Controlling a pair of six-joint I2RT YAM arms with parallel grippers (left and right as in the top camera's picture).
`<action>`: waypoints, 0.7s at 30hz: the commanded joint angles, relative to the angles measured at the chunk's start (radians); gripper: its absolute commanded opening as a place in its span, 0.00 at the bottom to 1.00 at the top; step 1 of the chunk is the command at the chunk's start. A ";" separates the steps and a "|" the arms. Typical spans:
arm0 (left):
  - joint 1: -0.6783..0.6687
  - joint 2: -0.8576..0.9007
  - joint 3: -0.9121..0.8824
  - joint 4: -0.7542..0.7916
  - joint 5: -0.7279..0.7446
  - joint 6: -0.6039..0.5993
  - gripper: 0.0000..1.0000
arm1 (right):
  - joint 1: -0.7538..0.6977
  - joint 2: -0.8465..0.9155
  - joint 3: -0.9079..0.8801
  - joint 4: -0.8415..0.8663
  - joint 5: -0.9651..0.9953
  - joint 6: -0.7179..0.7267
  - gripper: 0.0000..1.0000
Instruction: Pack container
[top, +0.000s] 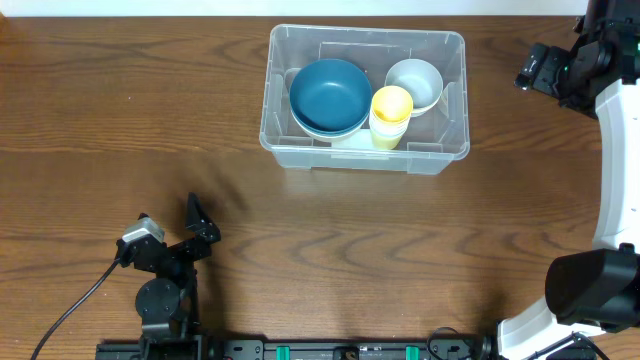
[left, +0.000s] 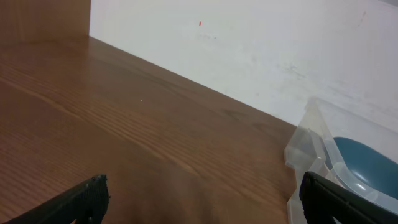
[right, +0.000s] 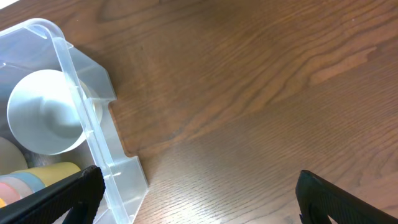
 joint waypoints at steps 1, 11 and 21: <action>0.005 -0.006 -0.021 -0.038 0.006 0.024 0.98 | 0.000 -0.017 0.014 0.000 0.014 -0.008 0.99; 0.005 -0.006 -0.021 -0.038 0.006 0.024 0.98 | 0.056 -0.094 0.013 0.000 0.014 -0.008 0.99; 0.005 -0.006 -0.021 -0.038 0.006 0.024 0.98 | 0.260 -0.467 -0.116 0.002 0.014 -0.008 0.99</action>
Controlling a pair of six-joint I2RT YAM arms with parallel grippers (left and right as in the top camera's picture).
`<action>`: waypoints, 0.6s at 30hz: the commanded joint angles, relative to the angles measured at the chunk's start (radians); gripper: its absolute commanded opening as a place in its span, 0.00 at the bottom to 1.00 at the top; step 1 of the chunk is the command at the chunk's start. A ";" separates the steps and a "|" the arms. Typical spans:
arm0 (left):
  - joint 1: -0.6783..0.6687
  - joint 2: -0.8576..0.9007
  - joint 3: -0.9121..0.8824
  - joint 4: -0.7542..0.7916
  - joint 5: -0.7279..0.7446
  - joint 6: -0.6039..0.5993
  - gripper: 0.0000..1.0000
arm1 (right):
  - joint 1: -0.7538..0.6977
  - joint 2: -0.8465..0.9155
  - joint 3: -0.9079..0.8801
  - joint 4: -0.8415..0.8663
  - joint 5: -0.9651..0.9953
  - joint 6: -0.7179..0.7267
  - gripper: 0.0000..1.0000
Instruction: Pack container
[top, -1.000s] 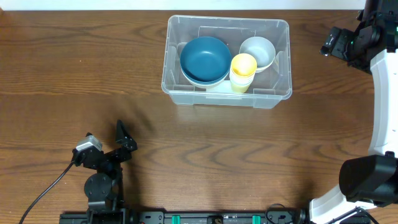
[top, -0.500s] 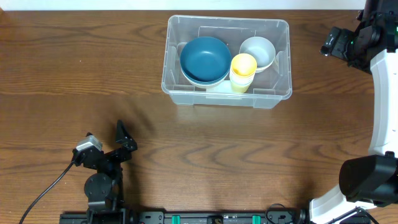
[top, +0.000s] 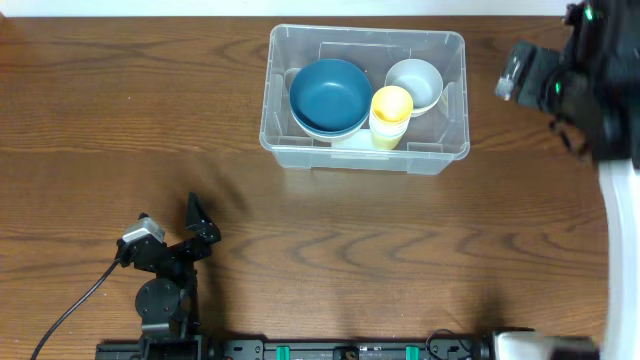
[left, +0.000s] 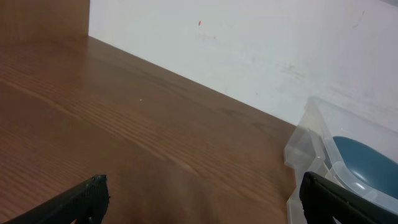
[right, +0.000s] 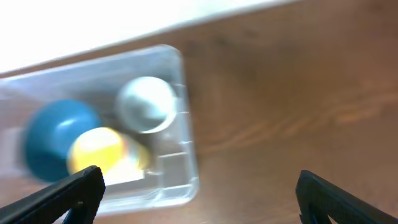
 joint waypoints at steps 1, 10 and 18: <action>0.005 -0.006 -0.021 -0.037 0.003 0.023 0.98 | 0.060 -0.134 -0.098 -0.005 0.011 -0.008 0.99; 0.005 -0.006 -0.021 -0.037 0.003 0.023 0.98 | 0.069 -0.539 -0.565 -0.103 0.008 -0.008 0.99; 0.005 -0.006 -0.021 -0.037 0.003 0.023 0.98 | 0.020 -0.864 -0.885 0.203 -0.002 0.003 0.99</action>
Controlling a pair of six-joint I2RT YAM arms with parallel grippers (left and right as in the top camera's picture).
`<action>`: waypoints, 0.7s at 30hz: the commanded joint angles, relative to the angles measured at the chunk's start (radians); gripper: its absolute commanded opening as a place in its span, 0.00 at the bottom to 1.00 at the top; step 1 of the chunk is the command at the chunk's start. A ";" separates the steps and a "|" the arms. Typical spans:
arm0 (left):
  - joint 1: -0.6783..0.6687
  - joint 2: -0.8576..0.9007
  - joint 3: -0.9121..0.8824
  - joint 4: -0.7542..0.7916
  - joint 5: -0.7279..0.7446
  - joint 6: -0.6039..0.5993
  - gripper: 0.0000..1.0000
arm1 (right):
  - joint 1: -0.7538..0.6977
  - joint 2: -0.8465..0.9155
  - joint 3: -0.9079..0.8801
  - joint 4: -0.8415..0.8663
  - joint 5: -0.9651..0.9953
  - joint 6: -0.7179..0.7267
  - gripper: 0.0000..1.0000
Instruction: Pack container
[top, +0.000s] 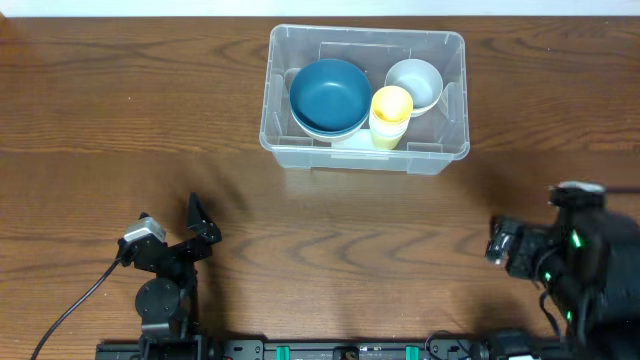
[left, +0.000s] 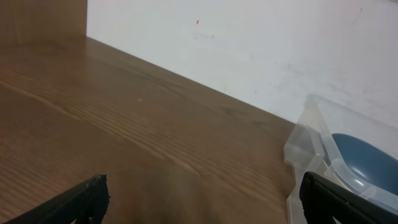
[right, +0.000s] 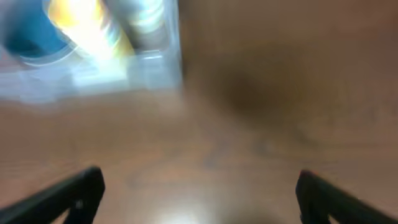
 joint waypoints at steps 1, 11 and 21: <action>0.005 -0.006 -0.023 -0.034 -0.006 0.010 0.98 | -0.031 -0.119 -0.152 0.219 -0.026 0.001 0.99; 0.005 -0.006 -0.023 -0.034 -0.006 0.010 0.98 | -0.076 -0.483 -0.676 0.944 -0.309 -0.208 0.99; 0.005 -0.006 -0.023 -0.034 -0.006 0.010 0.98 | -0.102 -0.628 -0.928 1.067 -0.293 -0.225 0.99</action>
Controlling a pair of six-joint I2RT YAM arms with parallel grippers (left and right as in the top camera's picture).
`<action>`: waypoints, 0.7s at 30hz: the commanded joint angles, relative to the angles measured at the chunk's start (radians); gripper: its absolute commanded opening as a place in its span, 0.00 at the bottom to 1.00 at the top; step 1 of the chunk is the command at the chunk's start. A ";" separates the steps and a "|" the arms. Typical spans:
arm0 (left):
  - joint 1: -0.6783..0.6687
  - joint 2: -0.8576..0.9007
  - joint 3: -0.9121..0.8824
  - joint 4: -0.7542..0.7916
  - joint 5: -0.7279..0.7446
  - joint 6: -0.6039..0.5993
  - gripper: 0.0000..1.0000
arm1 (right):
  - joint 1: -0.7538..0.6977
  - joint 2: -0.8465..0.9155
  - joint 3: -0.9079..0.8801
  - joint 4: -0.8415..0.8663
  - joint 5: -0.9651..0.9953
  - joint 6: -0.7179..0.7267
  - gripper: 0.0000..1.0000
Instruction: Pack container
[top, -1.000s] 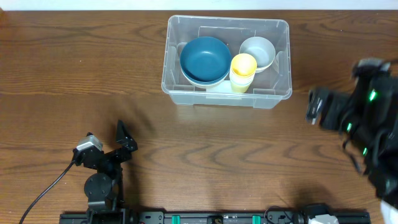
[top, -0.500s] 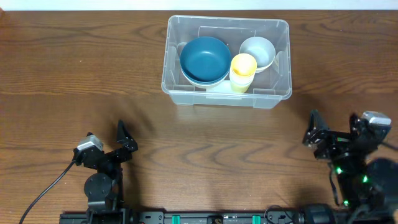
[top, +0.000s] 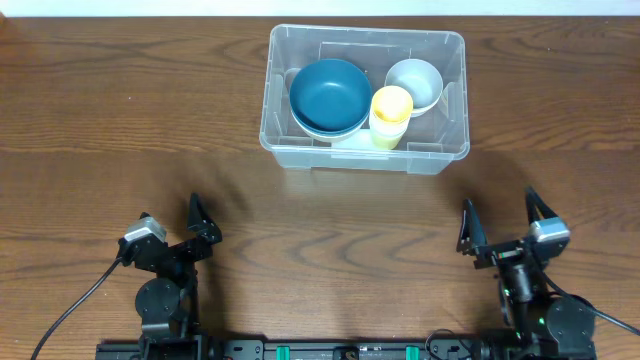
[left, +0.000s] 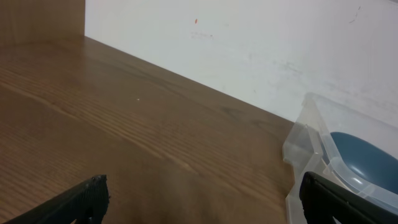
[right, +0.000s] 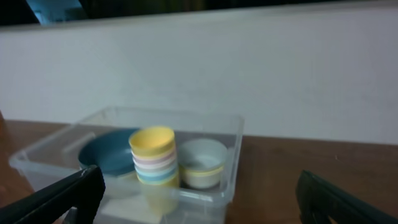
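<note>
A clear plastic container (top: 300, 152) stands at the table's far middle. Inside it are a dark blue bowl (top: 330, 92) stacked on a paler one, a stack of cups with a yellow one on top (top: 391, 104), and a white bowl (top: 414, 82). The right wrist view shows the same cups (right: 153, 155) and white bowl (right: 202, 162) behind the container wall. My left gripper (top: 195, 227) rests open at the near left, far from the container. My right gripper (top: 498, 222) rests open at the near right, nothing between its fingers.
The wooden table (top: 120, 120) runs to a white wall (left: 249, 43) at the back. A black cable (top: 70, 305) trails from the left arm's base at the near left edge.
My right arm has come down from mid-height at the right to rest at the near right edge, its camera now facing the container. The left arm and the container's contents are unchanged.
My right gripper was up at the far right beside the container, open and empty. Then it hung above the right of the container, then lower over the near right of the table, and now it is parked at the near edge. The left arm stayed parked throughout.
</note>
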 joint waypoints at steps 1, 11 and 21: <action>0.005 -0.006 -0.023 -0.034 -0.011 0.009 0.98 | -0.008 -0.009 -0.059 0.044 0.004 -0.042 0.99; 0.005 -0.006 -0.023 -0.034 -0.011 0.009 0.98 | -0.006 -0.010 -0.168 0.022 0.090 -0.068 0.99; 0.005 -0.006 -0.023 -0.034 -0.011 0.009 0.98 | -0.006 -0.010 -0.169 0.007 0.093 -0.056 0.99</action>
